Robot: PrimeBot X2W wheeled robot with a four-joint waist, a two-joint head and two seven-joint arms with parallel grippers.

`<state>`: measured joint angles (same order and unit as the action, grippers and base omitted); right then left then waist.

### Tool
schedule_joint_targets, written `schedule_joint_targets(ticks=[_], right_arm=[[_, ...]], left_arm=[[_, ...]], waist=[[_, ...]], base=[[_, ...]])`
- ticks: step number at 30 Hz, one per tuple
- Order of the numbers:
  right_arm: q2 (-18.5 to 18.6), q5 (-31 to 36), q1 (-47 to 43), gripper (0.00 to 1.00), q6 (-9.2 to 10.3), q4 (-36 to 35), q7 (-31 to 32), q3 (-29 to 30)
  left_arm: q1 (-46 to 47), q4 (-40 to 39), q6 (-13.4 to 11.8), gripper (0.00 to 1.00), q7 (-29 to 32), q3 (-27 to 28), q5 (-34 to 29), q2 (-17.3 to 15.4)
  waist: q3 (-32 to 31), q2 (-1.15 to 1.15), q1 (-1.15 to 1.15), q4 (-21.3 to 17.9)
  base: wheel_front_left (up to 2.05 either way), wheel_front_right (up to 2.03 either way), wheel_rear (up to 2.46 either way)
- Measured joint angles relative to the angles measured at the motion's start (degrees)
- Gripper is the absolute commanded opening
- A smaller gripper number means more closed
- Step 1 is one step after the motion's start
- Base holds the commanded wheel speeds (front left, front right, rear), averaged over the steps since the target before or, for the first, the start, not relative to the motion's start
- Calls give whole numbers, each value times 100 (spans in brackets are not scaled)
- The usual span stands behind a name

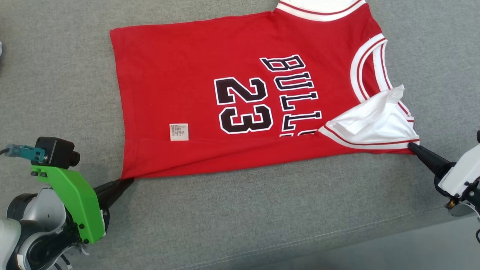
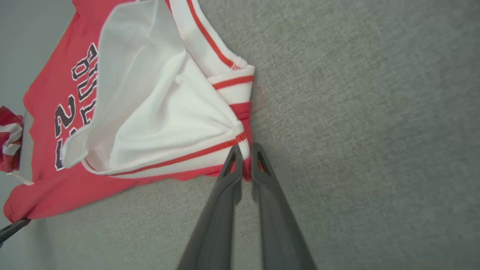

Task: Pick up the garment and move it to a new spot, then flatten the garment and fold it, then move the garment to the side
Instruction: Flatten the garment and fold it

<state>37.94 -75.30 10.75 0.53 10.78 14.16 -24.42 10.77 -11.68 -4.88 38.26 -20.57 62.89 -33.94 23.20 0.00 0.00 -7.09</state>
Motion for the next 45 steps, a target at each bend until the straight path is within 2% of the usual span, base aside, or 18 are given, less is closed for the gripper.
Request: schedule_joint_targets(ticks=[11, 18, 30, 31, 32, 33, 34, 35, 36, 37, 38, 39, 40, 45], right_arm=[[401, -352, -534, 0, 67, -242, 261, 235], [647, -655, -1045, 0, 186, -459, 358, 428], [760, -766, -1177, 0, 269, -906, 424, 495], [762, -757, -1177, 0, 271, -948, 438, 489], [762, -751, -1176, 0, 307, -981, 438, 487], [766, -743, -1176, 0, 307, -1018, 438, 482], [772, -735, -1174, 0, 309, -1061, 457, 471], [781, -726, -1172, 0, 311, -1098, 461, 456], [788, -706, -1170, 1, 314, -1132, 463, 448], [793, -678, -1157, 11, 318, -1155, 467, 426], [798, -667, -1149, 38, 319, -1187, 500, 408], [812, -610, -1143, 83, 324, -1220, 505, 385], [834, -547, -1140, 100, 369, -1229, 505, 379], [1114, -234, -1143, 100, 421, -1226, 502, 342]], left_arm=[[-683, -439, -1, 0, 51, 92, 176, -138], [-1125, -902, -14, 0, 48, 41, 191, -186], [-1352, -1067, -53, 0, -136, 99, 231, -79], [-1352, -1060, -65, 4, -151, 90, 229, -79], [-1345, -1046, -65, 14, -154, 77, 198, -79], [-1337, -1026, -65, 16, -160, 63, 155, -78], [-1336, -1007, -65, 24, -188, 42, 110, -78], [-1335, -993, -66, 44, -203, 22, 69, -73], [-1335, -988, -66, 95, -210, 10, 32, -62], [-1335, -973, -66, 100, -232, 8, 26, -35], [-1335, -960, -66, 100, -261, 5, 15, -8], [-1335, -954, -67, 100, -290, 7, -24, 0], [-1334, -940, -67, 100, -312, 9, -58, -2], [-1333, -847, -78, 100, -460, 119, -385, -90]], waist=[[-115, 0, 0, 32], [-97, 0, 0, 106], [-14, 0, 0, 172], [-8, 0, 0, 172], [-1, 0, 0, 171], [6, 0, 0, 170], [12, 0, 0, 169], [17, 0, 0, 167], [22, 0, 0, 164], [23, 0, 0, 159], [17, 0, 0, 152], [14, 0, 0, 143], [6, 0, 0, 135], [-69, 0, 0, 108]], base=[[0, 0, 0], [0, 0, 0], [0, 0, 0], [0, 0, 0], [0, 0, 0], [0, 0, 0], [0, 0, 0], [0, 0, 0], [0, 0, 0], [0, 0, 0], [0, 0, 0], [0, 0, 0], [0, 0, 0], [0, 0, 0]])
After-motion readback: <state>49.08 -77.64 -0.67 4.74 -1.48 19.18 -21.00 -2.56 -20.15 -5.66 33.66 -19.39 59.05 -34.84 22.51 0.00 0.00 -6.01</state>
